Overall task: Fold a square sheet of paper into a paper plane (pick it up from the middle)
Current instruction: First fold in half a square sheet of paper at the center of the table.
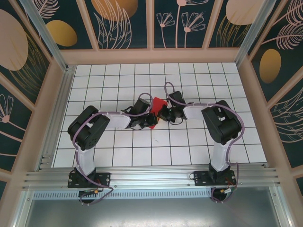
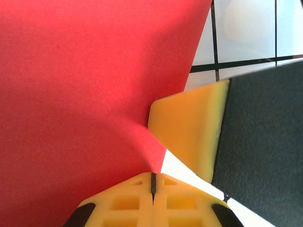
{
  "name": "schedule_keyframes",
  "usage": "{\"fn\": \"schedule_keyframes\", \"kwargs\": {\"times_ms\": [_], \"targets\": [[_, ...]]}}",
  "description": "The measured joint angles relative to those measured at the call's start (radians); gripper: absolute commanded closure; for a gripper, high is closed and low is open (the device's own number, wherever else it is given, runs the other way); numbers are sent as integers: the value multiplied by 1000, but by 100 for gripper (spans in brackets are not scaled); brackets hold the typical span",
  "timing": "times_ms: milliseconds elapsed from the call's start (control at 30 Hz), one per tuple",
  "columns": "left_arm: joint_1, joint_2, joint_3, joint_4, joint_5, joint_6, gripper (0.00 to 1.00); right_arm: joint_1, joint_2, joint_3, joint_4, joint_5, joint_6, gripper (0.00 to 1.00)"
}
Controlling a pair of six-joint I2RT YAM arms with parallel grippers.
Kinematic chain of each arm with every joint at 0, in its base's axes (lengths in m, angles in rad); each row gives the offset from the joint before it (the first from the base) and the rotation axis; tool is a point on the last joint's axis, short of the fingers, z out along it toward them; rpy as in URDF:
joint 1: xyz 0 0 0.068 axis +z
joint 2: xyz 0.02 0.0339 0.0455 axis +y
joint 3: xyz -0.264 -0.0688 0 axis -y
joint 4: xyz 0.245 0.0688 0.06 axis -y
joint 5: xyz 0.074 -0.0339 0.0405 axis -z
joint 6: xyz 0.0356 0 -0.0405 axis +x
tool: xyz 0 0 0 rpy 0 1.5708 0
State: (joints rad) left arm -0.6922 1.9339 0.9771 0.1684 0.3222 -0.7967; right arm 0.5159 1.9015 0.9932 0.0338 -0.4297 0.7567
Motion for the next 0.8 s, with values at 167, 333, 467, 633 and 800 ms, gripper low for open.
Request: {"fn": "schedule_keyframes", "kwargs": {"times_ms": [167,333,467,633,800], "targets": [[-1,-2,-3,3,-2,17,100,-48,24,40,-15,10,-41,92],[-1,-5,-21,30,-1,26,100,-90,54,68,-24,-50,-77,92],[-1,-12,-43,62,-2,26,100,-108,73,92,-47,-93,-100,92],[-1,-18,-61,85,-4,26,100,-141,98,135,-58,-79,-131,91],[-1,-21,-67,90,-7,26,100,-189,152,227,-93,-63,-163,91]]}}
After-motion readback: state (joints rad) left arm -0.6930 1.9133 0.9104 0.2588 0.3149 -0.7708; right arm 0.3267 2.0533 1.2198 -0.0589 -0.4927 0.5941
